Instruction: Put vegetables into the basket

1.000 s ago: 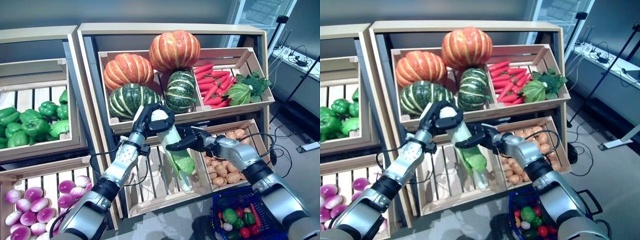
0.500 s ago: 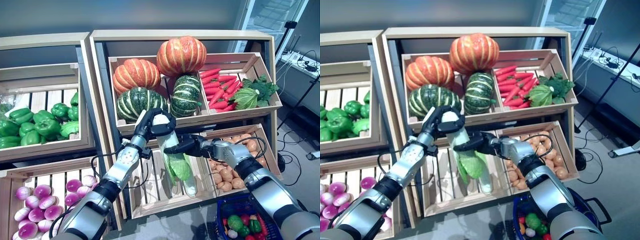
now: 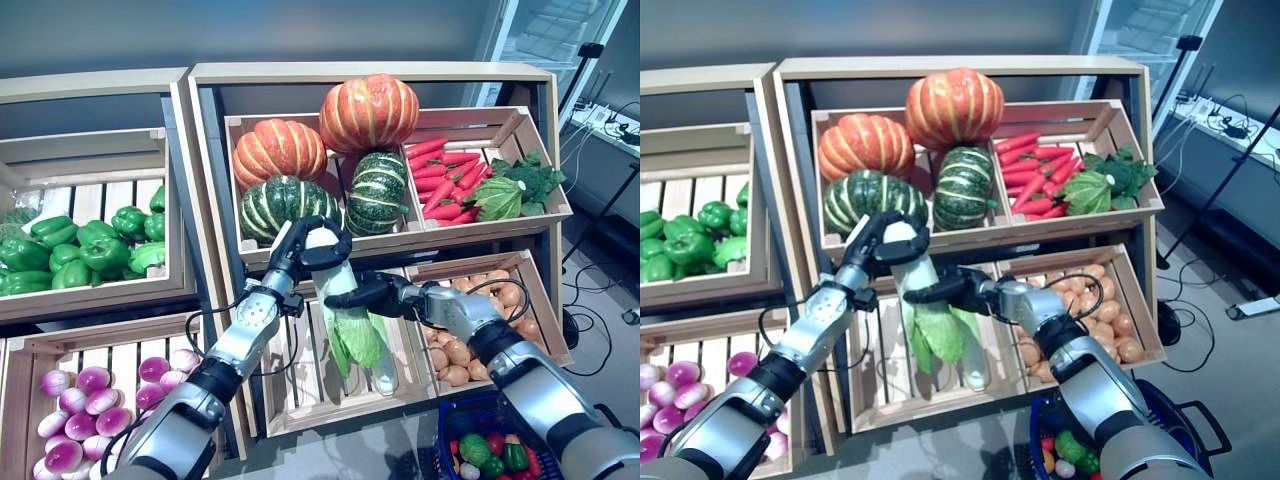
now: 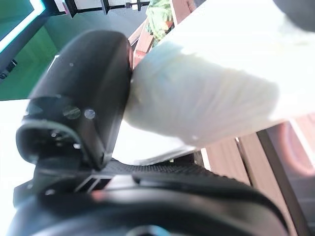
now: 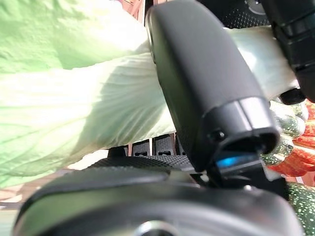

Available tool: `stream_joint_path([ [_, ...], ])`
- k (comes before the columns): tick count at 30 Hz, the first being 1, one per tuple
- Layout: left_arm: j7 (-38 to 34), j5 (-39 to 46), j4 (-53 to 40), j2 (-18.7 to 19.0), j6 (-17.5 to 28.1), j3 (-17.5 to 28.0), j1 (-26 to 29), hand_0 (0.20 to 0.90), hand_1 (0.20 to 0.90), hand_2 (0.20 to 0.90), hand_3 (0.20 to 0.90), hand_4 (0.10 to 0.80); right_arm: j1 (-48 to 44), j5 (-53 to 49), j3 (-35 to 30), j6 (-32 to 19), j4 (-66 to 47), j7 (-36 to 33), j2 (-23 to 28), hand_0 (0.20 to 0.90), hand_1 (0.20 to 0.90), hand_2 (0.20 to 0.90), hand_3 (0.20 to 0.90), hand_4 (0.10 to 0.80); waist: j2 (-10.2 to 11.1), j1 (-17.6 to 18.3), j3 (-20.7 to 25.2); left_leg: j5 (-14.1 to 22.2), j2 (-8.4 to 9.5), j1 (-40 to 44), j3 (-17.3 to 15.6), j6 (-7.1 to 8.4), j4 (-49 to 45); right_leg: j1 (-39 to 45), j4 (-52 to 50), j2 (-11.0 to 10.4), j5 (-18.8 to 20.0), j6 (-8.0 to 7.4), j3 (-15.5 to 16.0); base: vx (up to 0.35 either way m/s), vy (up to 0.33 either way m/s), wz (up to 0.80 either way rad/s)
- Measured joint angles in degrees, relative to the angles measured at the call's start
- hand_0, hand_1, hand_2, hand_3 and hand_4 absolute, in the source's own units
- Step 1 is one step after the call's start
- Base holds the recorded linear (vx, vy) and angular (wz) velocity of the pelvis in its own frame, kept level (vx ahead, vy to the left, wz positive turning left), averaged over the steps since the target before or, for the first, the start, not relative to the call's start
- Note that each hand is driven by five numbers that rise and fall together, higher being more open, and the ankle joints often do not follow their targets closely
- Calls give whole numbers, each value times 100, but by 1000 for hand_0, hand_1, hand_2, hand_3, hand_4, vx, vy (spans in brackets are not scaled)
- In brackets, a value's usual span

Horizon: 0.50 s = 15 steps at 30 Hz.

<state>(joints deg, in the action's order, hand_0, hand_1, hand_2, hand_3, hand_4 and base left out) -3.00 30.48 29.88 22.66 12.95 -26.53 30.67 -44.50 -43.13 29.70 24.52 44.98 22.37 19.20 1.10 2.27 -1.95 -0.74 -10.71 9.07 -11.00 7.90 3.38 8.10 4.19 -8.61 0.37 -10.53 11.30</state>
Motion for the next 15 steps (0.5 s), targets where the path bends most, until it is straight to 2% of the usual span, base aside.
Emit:
stream_joint_path([
  [5, 265, 295, -10, -70, -107, 17, 0, 900, 900, 900, 900, 800, 231, 51, -38, -225, -39, -36, 109, 300, 300, 300, 300, 400, 0, 8, 0, 0, 3, 0, -14, 0, 30, -9, 30, 3, 2, -4, -19, 0, 0, 0],
  [10, 905, 337, -59, -23, -471, 15, -3, 900, 900, 900, 900, 800, 564, 278, -286, -265, -52, -171, 437, 300, 300, 300, 300, 400, -1, 4, 0, 0, 11, -1, -42, 0, 84, -38, 56, 2, 7, -11, -40, -16, -3, -2],
  [15, 1451, 419, -59, 265, -513, 18, -3, 900, 900, 900, 900, 800, 1083, 508, -518, -406, -37, -398, 1174, 300, 300, 300, 300, 400, -11, 70, -7, 0, 18, 6, -100, 0, 126, -87, 67, 2, 8, -14, -146, -22, -11, -4],
])
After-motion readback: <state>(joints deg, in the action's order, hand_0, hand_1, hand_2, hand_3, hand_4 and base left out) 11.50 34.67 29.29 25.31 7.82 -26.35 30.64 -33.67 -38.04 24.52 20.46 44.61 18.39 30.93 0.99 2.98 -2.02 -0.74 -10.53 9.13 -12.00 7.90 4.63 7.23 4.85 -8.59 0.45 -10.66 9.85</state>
